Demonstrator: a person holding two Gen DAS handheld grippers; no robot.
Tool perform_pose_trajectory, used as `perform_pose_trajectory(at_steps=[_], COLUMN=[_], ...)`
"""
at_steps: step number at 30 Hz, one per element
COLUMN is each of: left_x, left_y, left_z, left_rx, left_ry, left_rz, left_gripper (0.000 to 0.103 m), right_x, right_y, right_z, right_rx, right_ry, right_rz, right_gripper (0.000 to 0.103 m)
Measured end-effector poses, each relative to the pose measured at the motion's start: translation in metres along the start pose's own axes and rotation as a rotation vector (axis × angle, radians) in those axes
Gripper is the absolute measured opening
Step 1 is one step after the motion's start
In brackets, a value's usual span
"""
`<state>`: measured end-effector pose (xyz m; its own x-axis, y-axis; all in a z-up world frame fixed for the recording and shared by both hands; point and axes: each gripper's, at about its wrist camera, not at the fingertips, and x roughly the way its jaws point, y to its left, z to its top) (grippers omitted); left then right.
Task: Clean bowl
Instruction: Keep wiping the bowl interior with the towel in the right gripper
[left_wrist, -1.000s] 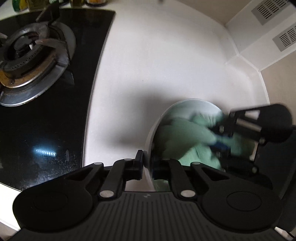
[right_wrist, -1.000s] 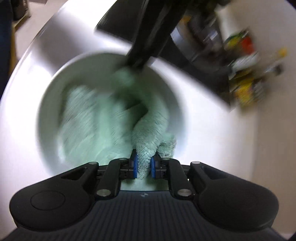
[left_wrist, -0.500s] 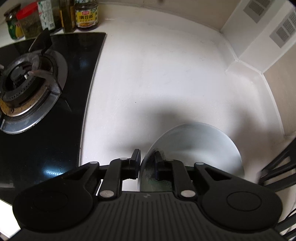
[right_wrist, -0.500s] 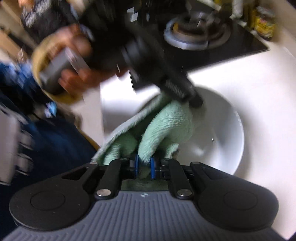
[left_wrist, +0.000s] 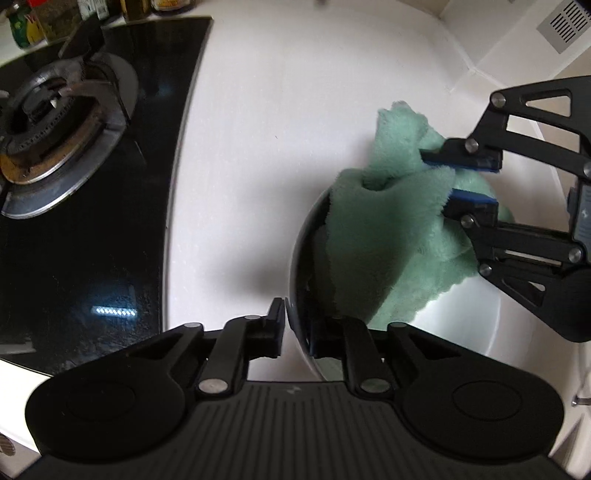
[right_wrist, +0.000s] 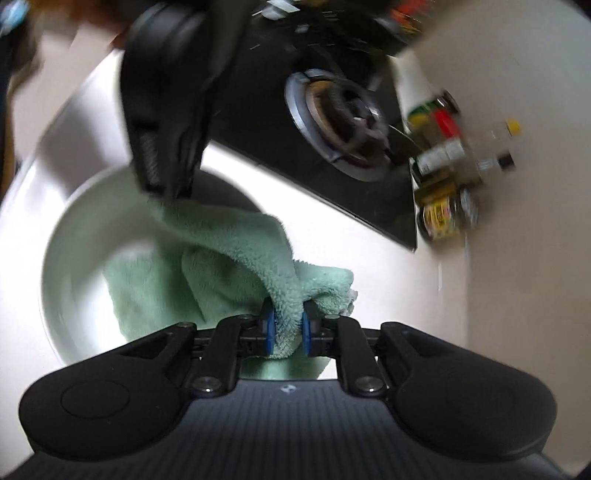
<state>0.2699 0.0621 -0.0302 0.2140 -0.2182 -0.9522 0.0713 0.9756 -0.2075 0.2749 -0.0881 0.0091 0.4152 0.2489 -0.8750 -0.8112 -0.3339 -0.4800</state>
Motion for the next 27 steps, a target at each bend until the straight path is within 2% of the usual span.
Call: perform_pose_trajectory(at_steps=[2,4,9,13,14,15,16,17,19,23,25,26,27], left_x=[0.003,0.004,0.006,0.008,0.009,0.011,0.011,0.01,0.007,0.008,0.008,0.008,0.008], left_y=[-0.001,-0.002,-0.001,0.0,-0.001,-0.001,-0.001,-0.002,-0.003,-0.003,-0.002,-0.001,0.0], left_z=[0.001,0.003,0.011,0.016,0.018,0.018,0.018,0.017,0.015,0.013,0.012,0.011,0.011], left_rx=[0.001,0.008,0.014,0.018,0.019,0.025,0.032,0.038,0.048,0.044,0.043,0.041,0.037], left_ry=[-0.026,-0.056,-0.087,-0.095,-0.095,-0.094,-0.095,-0.097,-0.1,-0.088,-0.089,-0.09,-0.09], left_rz=[0.045,0.075,0.065,0.031,0.024,0.022,0.02,0.018,0.013,0.005,0.005,0.004,0.001], left_gripper=[0.015,0.016,0.017,0.017,0.017,0.016,0.016,0.016,0.015,0.013,0.012,0.012,0.011], right_x=[0.004,0.005,-0.003,-0.012,-0.017,-0.021,-0.027,-0.031,-0.03,-0.006,0.011,0.019,0.019], right_y=[0.009,0.018,0.025,0.008,-0.002,-0.006,-0.018,-0.028,-0.043,-0.057,-0.062,-0.065,-0.069], right_z=[0.0,0.012,0.019,0.01,0.004,0.001,-0.006,-0.01,-0.012,-0.012,-0.012,-0.014,-0.016], right_rx=[-0.08,-0.105,-0.061,0.268,0.368,0.414,0.493,0.532,0.527,0.505,0.491,0.466,0.471], right_ry=[0.035,0.065,0.166,0.155,0.126,0.107,0.062,0.028,0.001,-0.06,-0.058,-0.036,-0.033], right_rz=[-0.007,-0.002,0.1,0.304,0.351,0.359,0.338,0.274,0.151,0.155,0.169,0.164,0.17], right_gripper=[0.012,0.012,0.012,0.011,0.011,0.011,0.011,0.011,0.012,0.012,0.02,0.029,0.029])
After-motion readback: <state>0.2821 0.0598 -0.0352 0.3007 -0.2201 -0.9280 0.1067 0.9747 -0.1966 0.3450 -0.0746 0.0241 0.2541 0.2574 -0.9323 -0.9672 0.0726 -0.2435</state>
